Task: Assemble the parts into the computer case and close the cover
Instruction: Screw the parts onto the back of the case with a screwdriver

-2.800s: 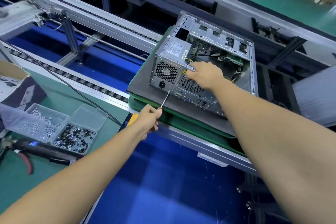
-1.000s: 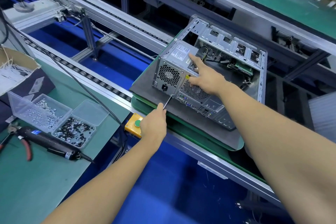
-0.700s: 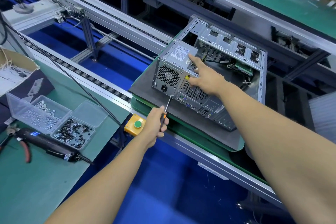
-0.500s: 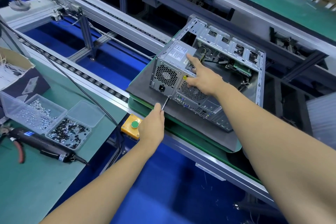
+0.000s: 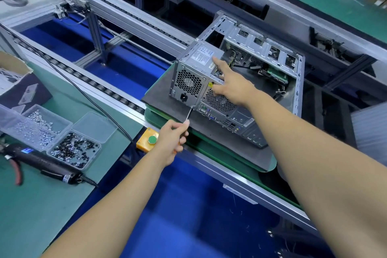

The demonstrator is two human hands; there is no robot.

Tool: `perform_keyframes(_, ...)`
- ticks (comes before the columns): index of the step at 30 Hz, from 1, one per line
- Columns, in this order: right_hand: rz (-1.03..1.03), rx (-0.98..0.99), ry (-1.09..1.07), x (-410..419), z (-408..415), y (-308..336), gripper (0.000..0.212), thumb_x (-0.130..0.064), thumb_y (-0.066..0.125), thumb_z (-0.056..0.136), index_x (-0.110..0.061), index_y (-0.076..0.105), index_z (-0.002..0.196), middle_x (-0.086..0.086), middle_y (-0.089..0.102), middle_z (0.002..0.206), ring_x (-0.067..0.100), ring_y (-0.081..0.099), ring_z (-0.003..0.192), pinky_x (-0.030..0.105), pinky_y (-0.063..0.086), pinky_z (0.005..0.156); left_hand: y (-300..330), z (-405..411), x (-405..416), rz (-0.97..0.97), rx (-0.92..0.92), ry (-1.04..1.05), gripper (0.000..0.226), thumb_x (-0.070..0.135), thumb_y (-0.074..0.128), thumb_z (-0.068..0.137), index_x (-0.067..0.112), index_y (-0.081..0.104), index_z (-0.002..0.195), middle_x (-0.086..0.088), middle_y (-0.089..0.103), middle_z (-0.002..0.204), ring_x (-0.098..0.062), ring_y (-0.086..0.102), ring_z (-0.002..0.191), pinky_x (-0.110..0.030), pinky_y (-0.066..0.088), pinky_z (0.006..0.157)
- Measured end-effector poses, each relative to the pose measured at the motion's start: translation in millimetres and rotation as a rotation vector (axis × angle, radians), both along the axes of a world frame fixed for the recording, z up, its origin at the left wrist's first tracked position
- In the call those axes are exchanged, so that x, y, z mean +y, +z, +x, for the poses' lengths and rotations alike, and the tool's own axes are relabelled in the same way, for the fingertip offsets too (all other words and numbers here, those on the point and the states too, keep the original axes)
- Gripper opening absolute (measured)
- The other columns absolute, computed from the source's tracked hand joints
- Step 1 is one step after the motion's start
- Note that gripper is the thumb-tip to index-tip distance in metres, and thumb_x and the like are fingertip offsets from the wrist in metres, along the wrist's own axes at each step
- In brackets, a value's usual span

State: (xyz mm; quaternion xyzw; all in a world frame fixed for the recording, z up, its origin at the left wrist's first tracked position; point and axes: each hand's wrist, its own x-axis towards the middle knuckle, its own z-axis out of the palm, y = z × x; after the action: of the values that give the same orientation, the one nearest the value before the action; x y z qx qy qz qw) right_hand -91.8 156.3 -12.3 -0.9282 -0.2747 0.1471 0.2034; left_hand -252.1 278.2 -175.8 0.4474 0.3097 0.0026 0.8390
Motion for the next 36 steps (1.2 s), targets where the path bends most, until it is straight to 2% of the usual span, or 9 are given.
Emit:
perform_keyframes(5,-0.023,-0.02,-0.004,-1,-1,-3,0.09,-0.027,0.064,0.09,-0.052,0.009,0.157,0.015,0.066,0.131,0.041,0.062,0.122,0.054,0.058,0.07,1,-6,-1,1.398,0.042,-0.141,0.03,0.037,0.055,0.102,0.02,0.034,0.09,0.001,0.047,0.074,-0.015,0.042,0.054,-0.034,0.041,0.048)
perform_keyframes(7,-0.012,-0.014,-0.004,-1,0,-3,0.089,-0.027,0.064,0.091,-0.052,0.01,0.157,0.017,0.064,0.133,0.041,0.063,0.121,0.054,0.058,0.07,6,-9,0,1.64,0.065,-0.174,0.025,0.037,0.043,0.106,0.019,0.033,0.093,0.001,0.043,0.076,-0.019,0.047,0.053,-0.034,0.04,0.043)
perform_keyframes(10,0.008,-0.008,0.009,-2,3,-2,0.088,-0.026,0.064,0.093,-0.049,0.01,0.158,0.018,0.062,0.137,0.034,0.072,0.105,0.048,0.06,0.069,9,-5,7,1.355,0.044,-0.181,0.014,0.027,0.038,0.101,0.02,0.037,0.089,-0.004,0.051,0.072,-0.022,0.048,0.056,-0.035,0.037,0.048)
perform_keyframes(16,-0.001,-0.05,0.048,-3,10,-7,0.088,-0.026,0.063,0.093,-0.047,0.01,0.159,0.009,0.055,0.147,0.007,0.053,0.044,0.023,0.043,0.045,-5,-13,17,-0.18,-0.04,0.028,0.013,0.016,0.07,0.095,0.017,0.071,0.108,-0.006,0.07,0.092,-0.006,0.059,0.068,-0.016,0.038,0.043)
perform_keyframes(19,-0.015,-0.063,0.028,-3,8,-6,0.087,-0.028,0.062,0.092,-0.048,0.009,0.159,0.012,0.065,0.132,0.005,0.046,0.04,0.03,0.043,0.05,-7,-9,4,-0.383,-0.023,0.098,0.023,0.015,0.073,0.091,0.02,0.065,0.112,-0.005,0.067,0.089,-0.006,0.055,0.063,-0.014,0.034,0.038)
perform_keyframes(22,-0.013,-0.059,0.019,-3,6,-5,0.088,-0.029,0.062,0.091,-0.049,0.009,0.158,0.016,0.069,0.123,0.007,0.048,0.042,0.035,0.047,0.055,-3,-7,-2,0.233,-0.053,0.036,0.013,0.02,0.066,0.097,0.021,0.055,0.104,-0.002,0.054,0.089,-0.009,0.048,0.064,-0.024,0.038,0.046)
perform_keyframes(25,-0.009,-0.058,0.022,-3,6,-7,0.089,-0.029,0.062,0.091,-0.05,0.008,0.158,0.01,0.065,0.133,0.008,0.05,0.043,0.035,0.047,0.054,-5,-12,0,1.391,-0.031,-0.126,0.013,0.018,0.059,0.1,0.022,0.047,0.104,0.007,0.046,0.098,-0.015,0.05,0.067,-0.036,0.049,0.053)
perform_keyframes(27,0.007,-0.046,0.021,-4,7,-8,0.09,-0.027,0.062,0.09,-0.051,0.008,0.158,0.004,0.058,0.144,0.007,0.049,0.042,0.033,0.045,0.051,0,-14,-6,1.615,0.007,-0.118,0.014,0.018,0.056,0.101,0.021,0.044,0.107,0.006,0.045,0.101,-0.019,0.051,0.062,-0.039,0.05,0.047)
perform_keyframes(36,0.04,-0.022,0.044,-4,10,-8,0.09,-0.024,0.063,0.09,-0.05,0.009,0.158,0.006,0.051,0.152,0.012,0.049,0.047,0.035,0.044,0.048,-7,-11,12,-0.053,-0.041,0.047,0.032,-0.002,0.073,0.087,0.006,0.058,0.114,-0.014,0.071,0.093,-0.017,0.064,0.065,-0.025,0.046,0.052)
